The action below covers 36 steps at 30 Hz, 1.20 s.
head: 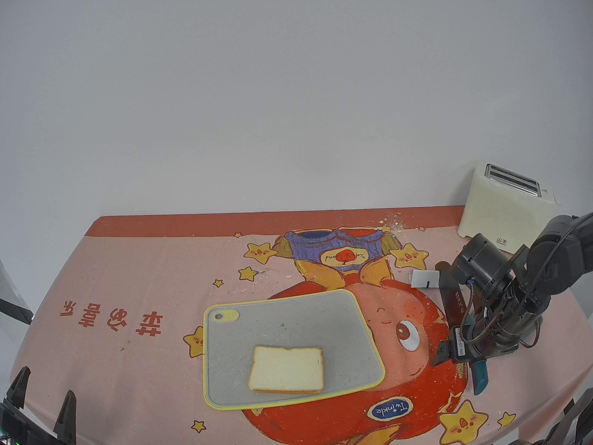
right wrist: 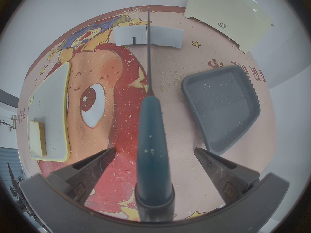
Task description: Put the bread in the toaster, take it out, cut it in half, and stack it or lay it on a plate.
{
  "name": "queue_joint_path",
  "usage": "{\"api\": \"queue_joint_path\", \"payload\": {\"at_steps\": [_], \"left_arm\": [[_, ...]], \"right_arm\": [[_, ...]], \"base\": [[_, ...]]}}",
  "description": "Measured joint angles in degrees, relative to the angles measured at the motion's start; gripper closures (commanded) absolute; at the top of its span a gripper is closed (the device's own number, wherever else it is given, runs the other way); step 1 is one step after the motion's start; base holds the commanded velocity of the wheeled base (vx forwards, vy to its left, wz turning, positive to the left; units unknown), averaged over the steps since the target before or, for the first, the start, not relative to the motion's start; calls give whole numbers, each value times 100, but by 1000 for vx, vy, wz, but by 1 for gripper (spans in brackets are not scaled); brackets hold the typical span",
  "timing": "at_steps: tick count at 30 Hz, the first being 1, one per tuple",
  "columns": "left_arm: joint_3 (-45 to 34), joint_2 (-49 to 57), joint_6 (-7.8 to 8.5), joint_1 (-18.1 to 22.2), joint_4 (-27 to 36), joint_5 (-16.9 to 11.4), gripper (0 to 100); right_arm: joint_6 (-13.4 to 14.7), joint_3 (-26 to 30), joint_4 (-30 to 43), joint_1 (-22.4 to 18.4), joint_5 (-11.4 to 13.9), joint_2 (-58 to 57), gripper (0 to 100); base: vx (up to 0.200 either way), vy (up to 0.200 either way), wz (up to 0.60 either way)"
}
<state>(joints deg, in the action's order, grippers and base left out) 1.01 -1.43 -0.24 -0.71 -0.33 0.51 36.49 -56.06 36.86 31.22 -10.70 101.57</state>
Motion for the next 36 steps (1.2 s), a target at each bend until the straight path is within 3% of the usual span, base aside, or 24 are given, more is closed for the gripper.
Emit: {"api": "queue_joint_path", "payload": {"at_steps": [8,9,28,36], "left_arm": [[0,0,0,0,0,0,0],[0,0,0,0,1,0,0],[0,0,0,0,0,0,0],[0,0,2,0,1,0,0]], "right_arm": [[0,6,-28,4,-10,-4,0],[0,9,-79,4,-10,-4,100],[0,41,-266,15,-38,-26,100],[-110,-13,-252,0,-188,-350,100]], "base": [[0,0,0],[0,0,0],[0,0,0],[0,0,0]]}}
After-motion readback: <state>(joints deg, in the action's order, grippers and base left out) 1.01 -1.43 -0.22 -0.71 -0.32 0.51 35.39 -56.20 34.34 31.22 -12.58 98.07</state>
